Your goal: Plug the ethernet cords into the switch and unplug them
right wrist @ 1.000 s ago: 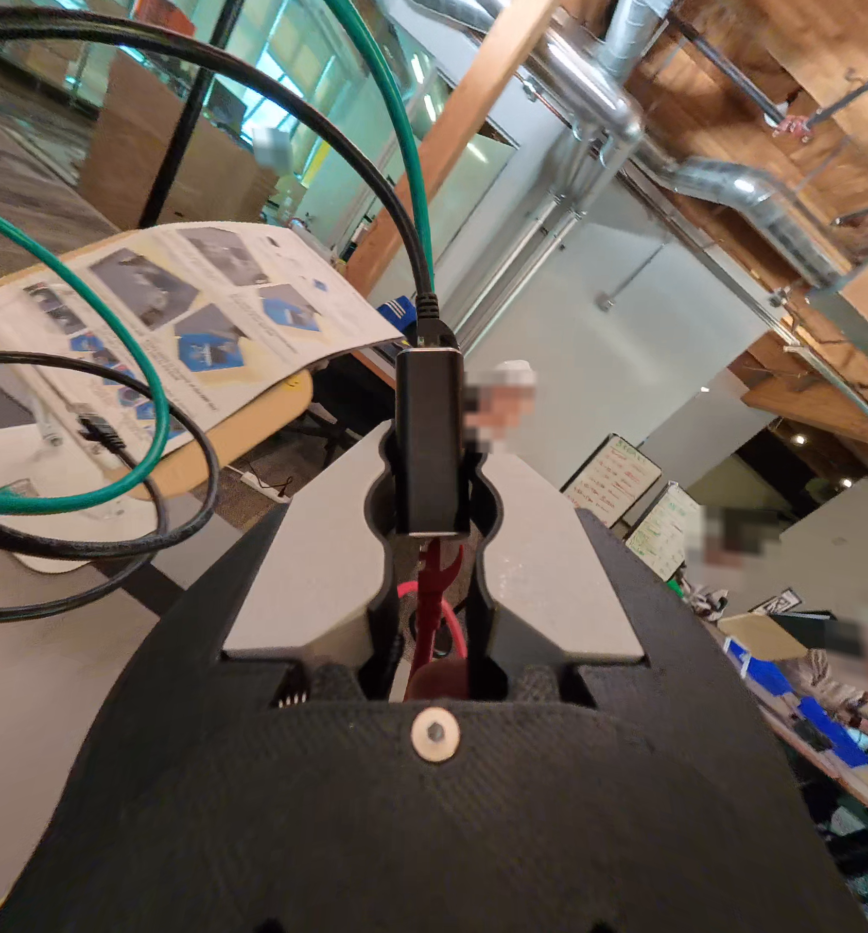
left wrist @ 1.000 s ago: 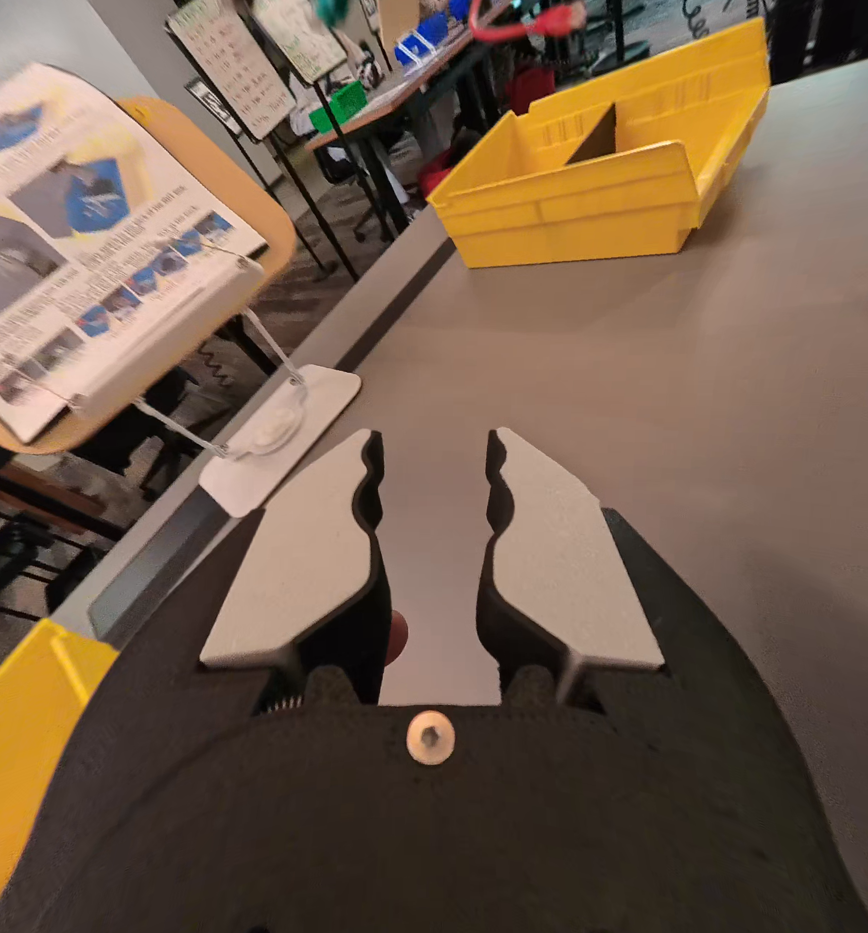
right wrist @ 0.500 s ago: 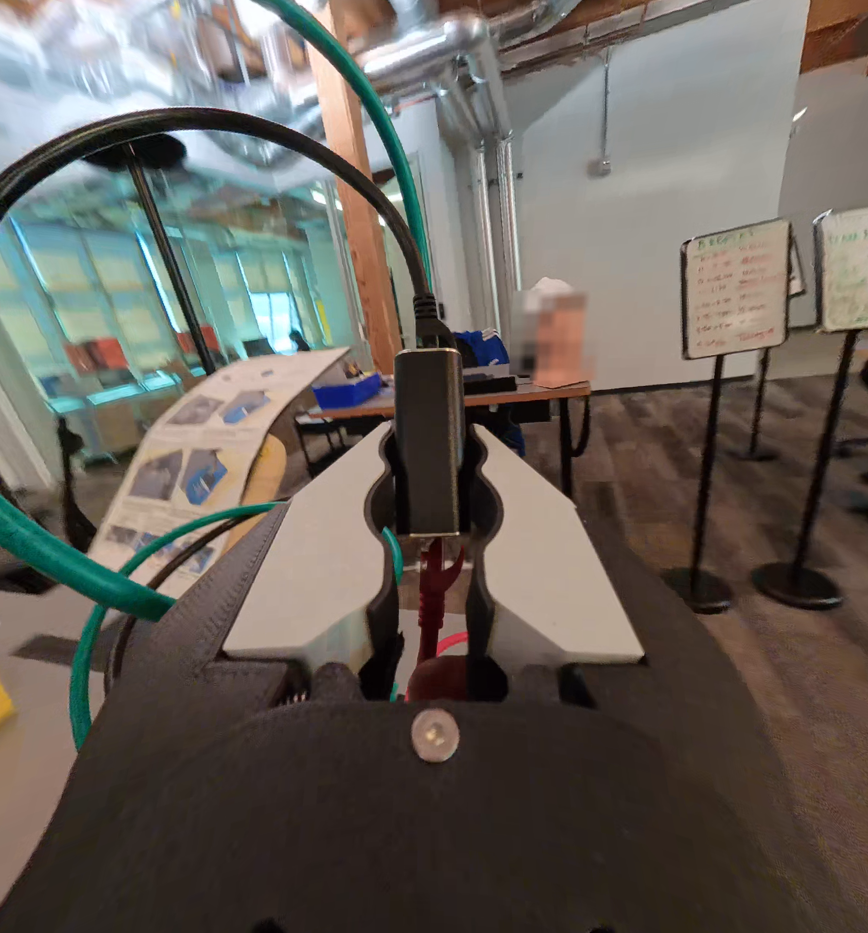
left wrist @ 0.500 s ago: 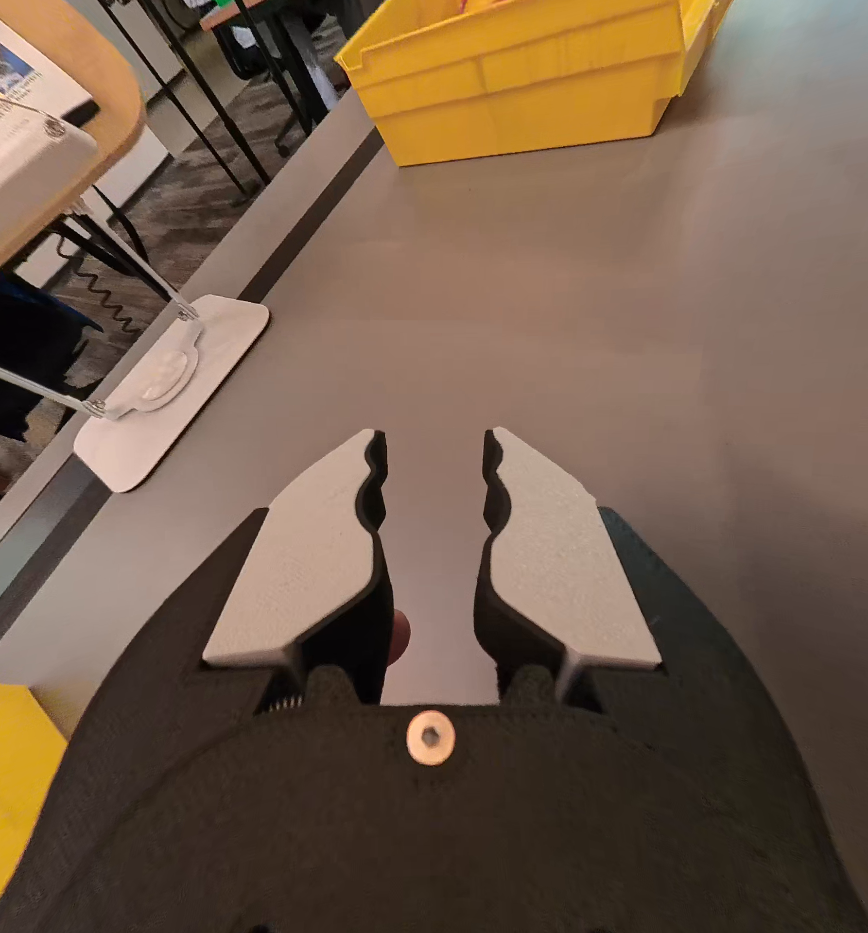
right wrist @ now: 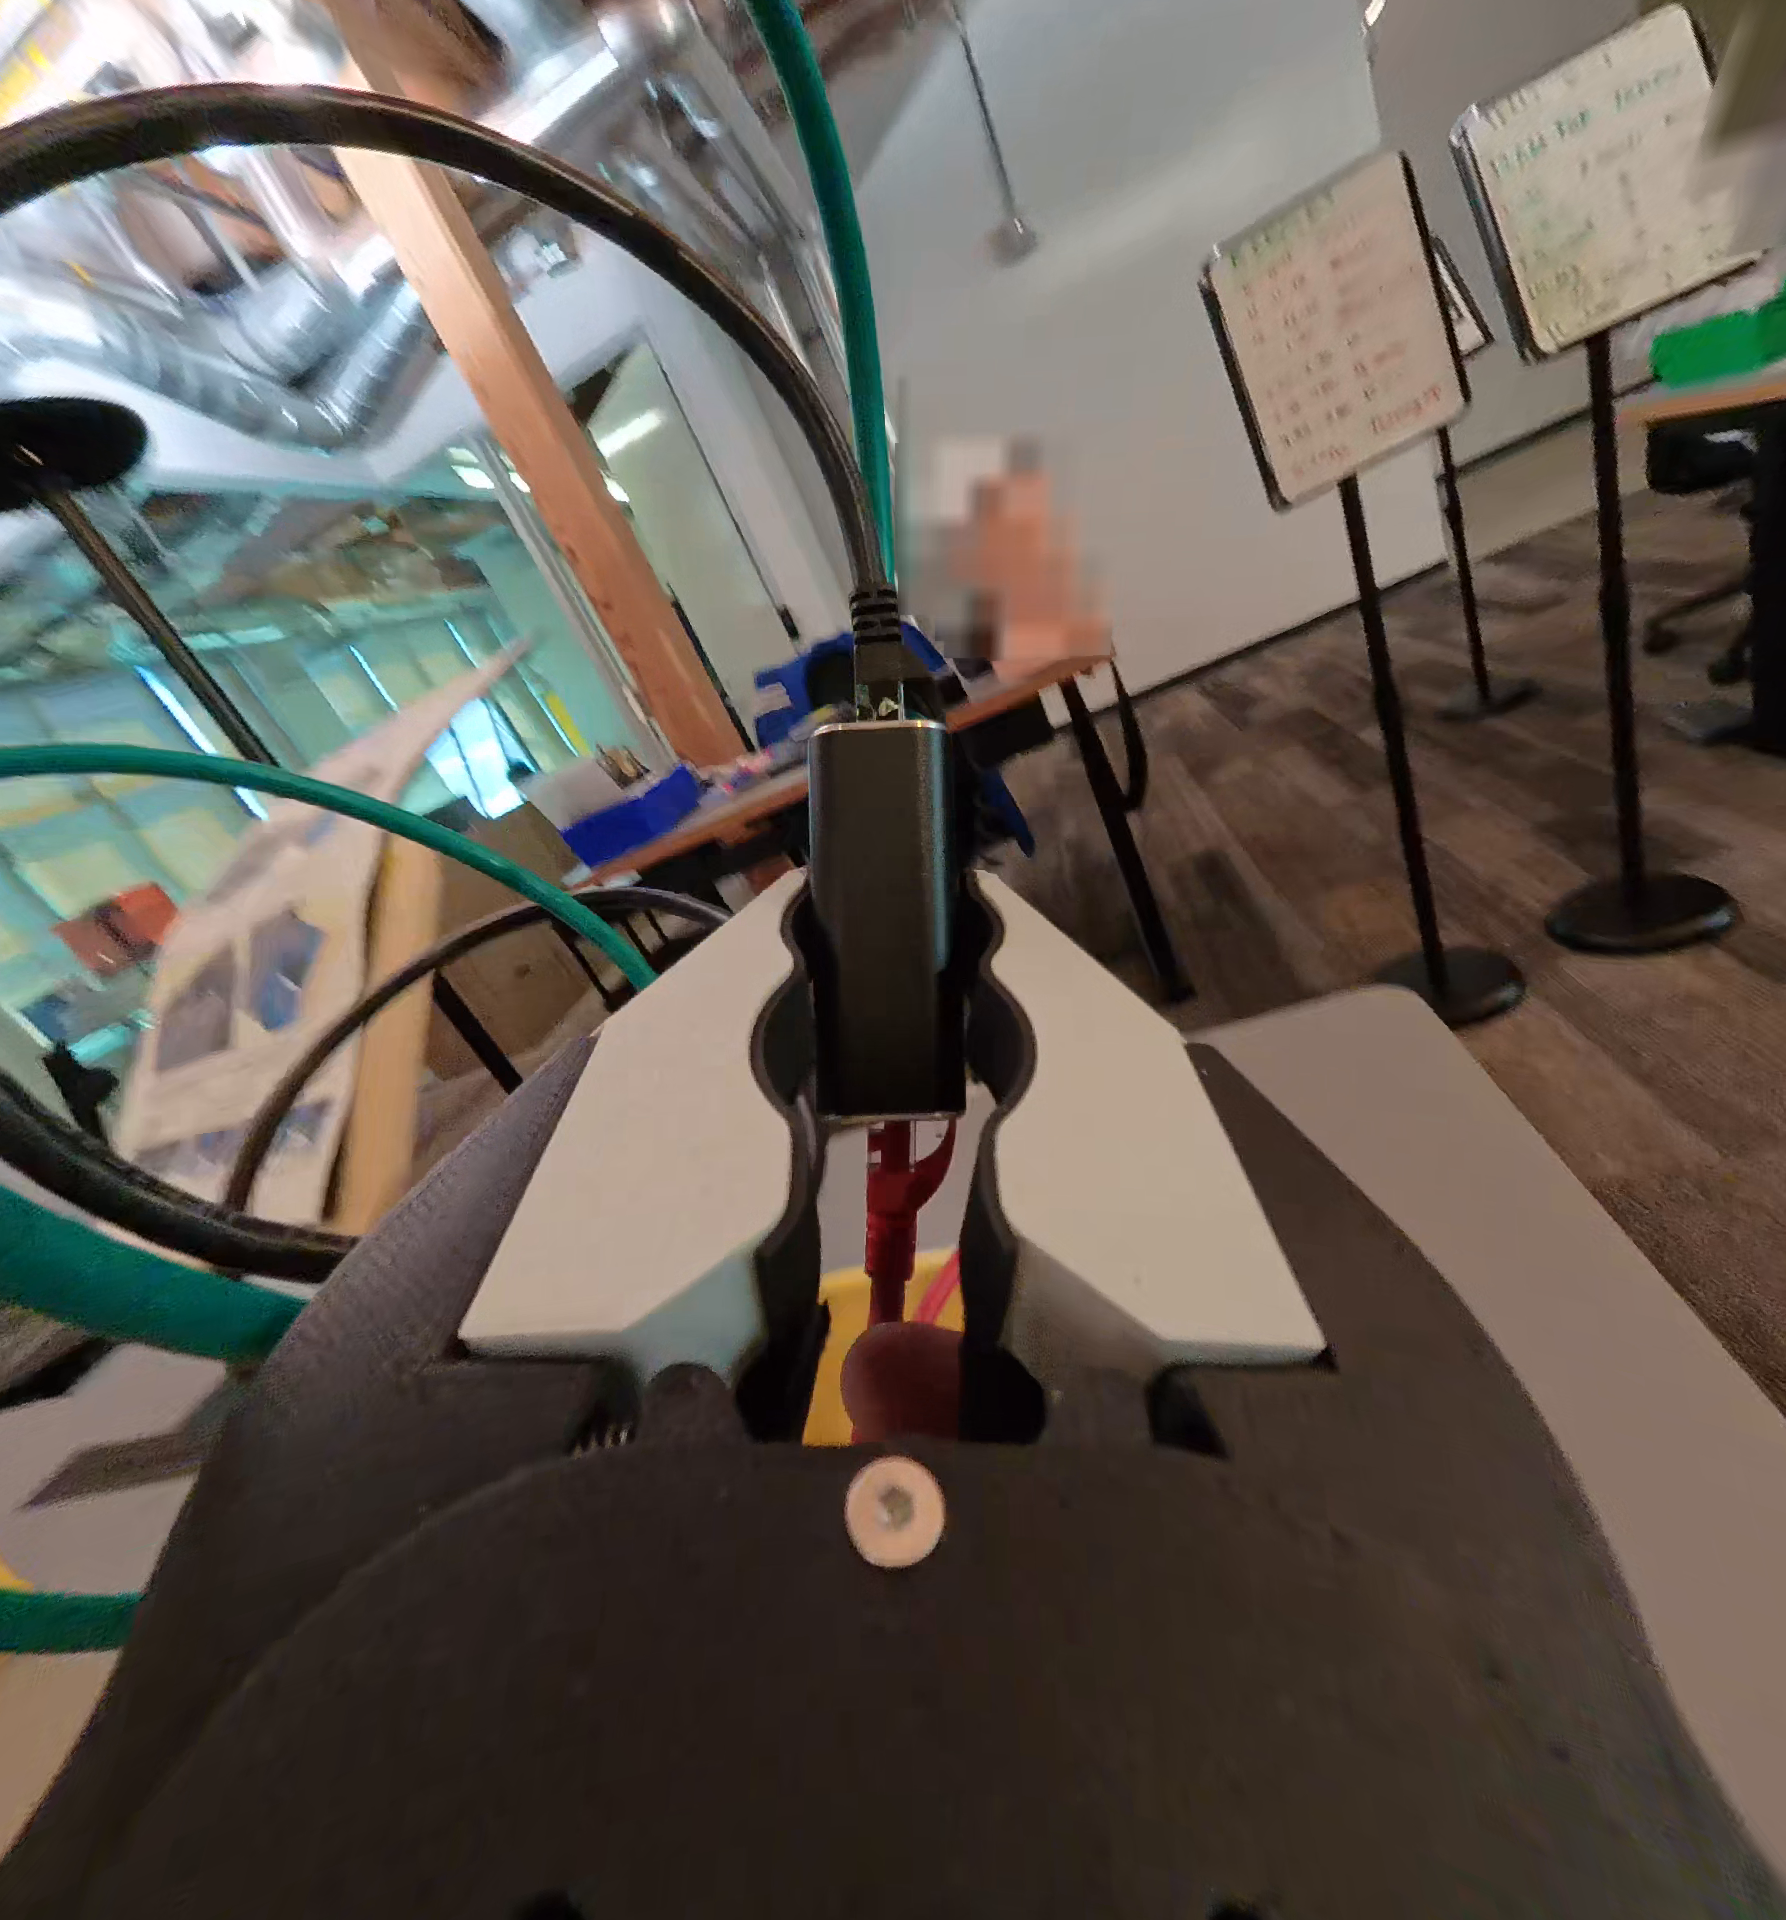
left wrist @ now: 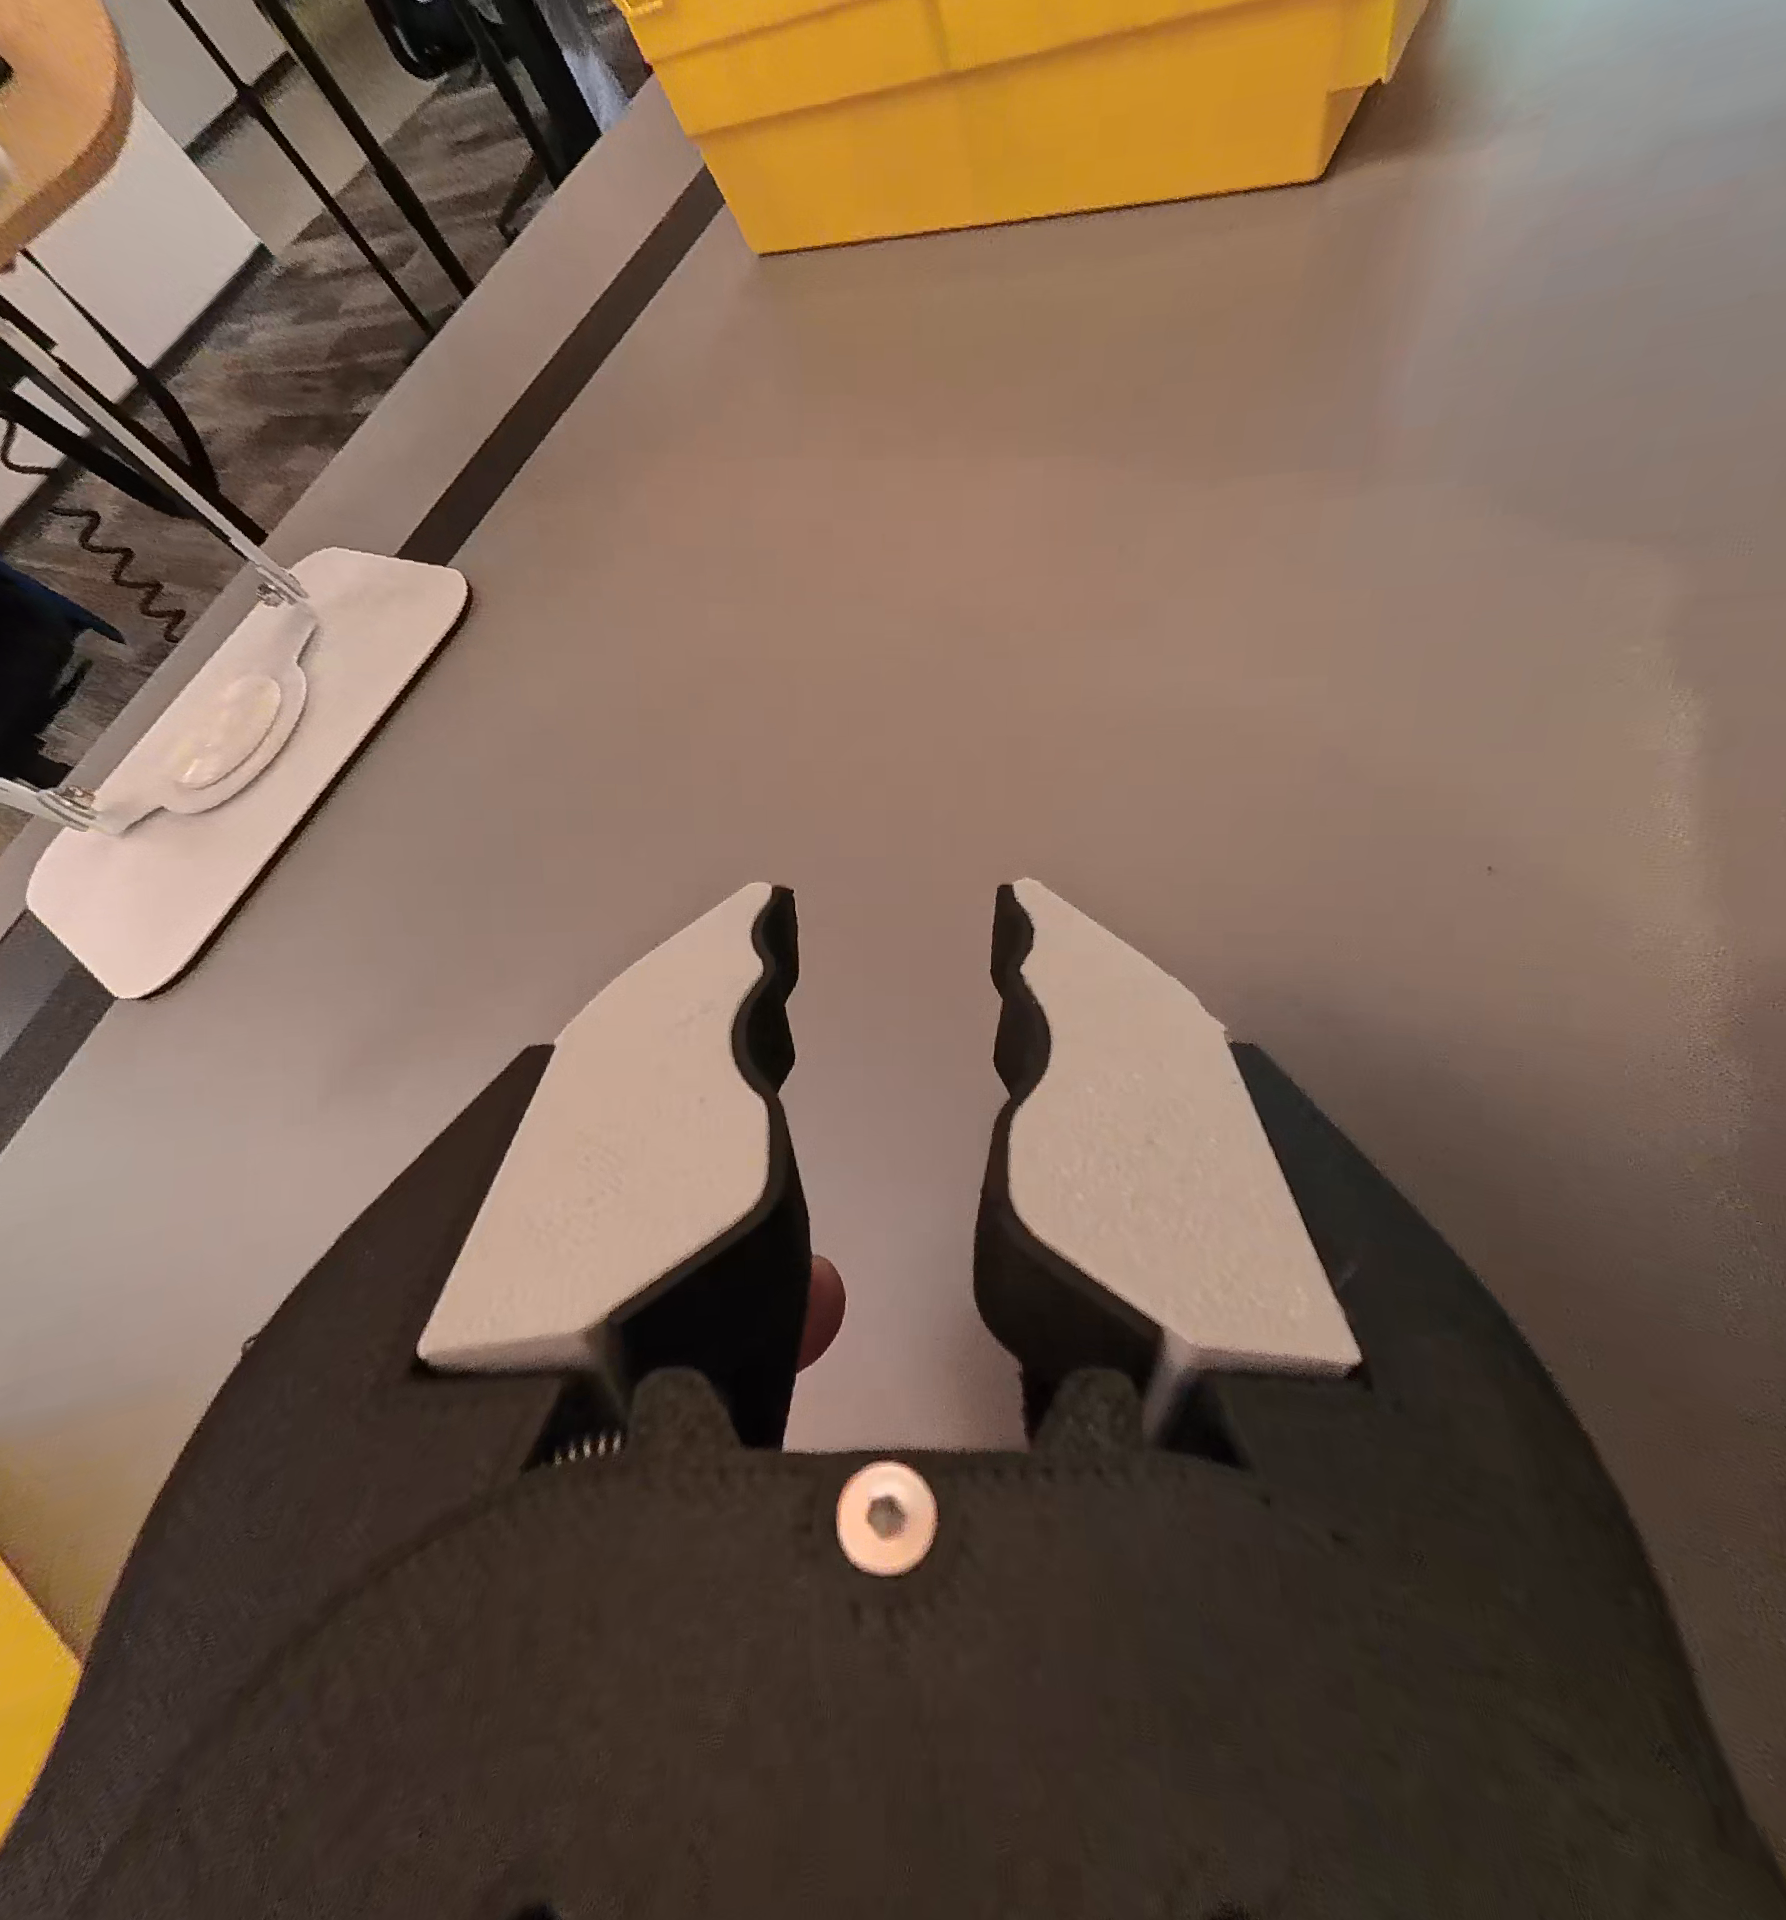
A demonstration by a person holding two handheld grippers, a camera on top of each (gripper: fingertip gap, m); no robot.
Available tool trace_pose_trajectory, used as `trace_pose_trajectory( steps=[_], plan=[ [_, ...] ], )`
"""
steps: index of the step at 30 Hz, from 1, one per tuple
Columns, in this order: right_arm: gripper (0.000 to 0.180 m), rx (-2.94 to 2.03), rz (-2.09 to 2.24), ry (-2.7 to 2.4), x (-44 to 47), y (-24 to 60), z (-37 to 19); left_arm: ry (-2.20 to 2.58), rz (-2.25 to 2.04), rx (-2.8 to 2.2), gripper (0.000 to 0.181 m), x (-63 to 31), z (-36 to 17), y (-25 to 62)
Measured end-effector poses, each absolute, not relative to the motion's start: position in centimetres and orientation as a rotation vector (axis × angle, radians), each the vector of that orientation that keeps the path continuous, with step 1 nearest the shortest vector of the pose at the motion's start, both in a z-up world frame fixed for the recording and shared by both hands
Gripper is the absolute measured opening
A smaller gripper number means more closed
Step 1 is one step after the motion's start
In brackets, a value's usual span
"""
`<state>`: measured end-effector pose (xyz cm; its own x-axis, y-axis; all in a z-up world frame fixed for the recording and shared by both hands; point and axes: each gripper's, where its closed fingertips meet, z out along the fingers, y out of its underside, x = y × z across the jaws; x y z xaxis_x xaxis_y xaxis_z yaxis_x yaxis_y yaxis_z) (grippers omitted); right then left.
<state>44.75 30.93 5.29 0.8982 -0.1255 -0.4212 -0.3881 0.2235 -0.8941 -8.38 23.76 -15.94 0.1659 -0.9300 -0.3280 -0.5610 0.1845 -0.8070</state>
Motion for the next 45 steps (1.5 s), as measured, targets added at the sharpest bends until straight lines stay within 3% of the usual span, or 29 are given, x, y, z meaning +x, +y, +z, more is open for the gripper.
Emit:
trace_pose_trajectory(
  steps=[8,21,27,30,36,40,45],
  plan=[
    [0.022,-1.697,-0.096,0.325,44.4,30.8,-3.6,1.53,-0.489,-1.492,0.035,-8.4,-16.4,23.5],
    [0.025,-2.141,-0.821,-0.42,41.9,32.5,-9.1,1.579,-0.442,-1.488,0.039,-8.0,-17.1,23.2],
    [0.038,-2.268,-0.935,-0.624,41.6,32.9,-11.2,1.565,-0.387,-1.475,0.041,-8.8,-16.1,23.8],
    [0.028,-2.379,-0.809,-0.652,41.1,32.2,-12.1,1.541,-0.397,-1.488,0.041,-9.2,-15.8,24.2],
    [0.027,-2.36,-0.985,-0.695,41.3,33.1,-12.9,1.533,-0.345,-1.468,0.042,-9.6,-14.9,24.7],
    [0.07,-2.368,-1.076,-0.721,41.7,32.3,-12.2,1.459,-0.243,-1.437,0.045,-11.7,-11.6,26.1],
    [0.084,-2.301,-0.967,-0.593,40.6,30.0,-9.2,1.134,-0.079,-1.477,0.052,-19.6,-4.4,31.5]
  ],
)
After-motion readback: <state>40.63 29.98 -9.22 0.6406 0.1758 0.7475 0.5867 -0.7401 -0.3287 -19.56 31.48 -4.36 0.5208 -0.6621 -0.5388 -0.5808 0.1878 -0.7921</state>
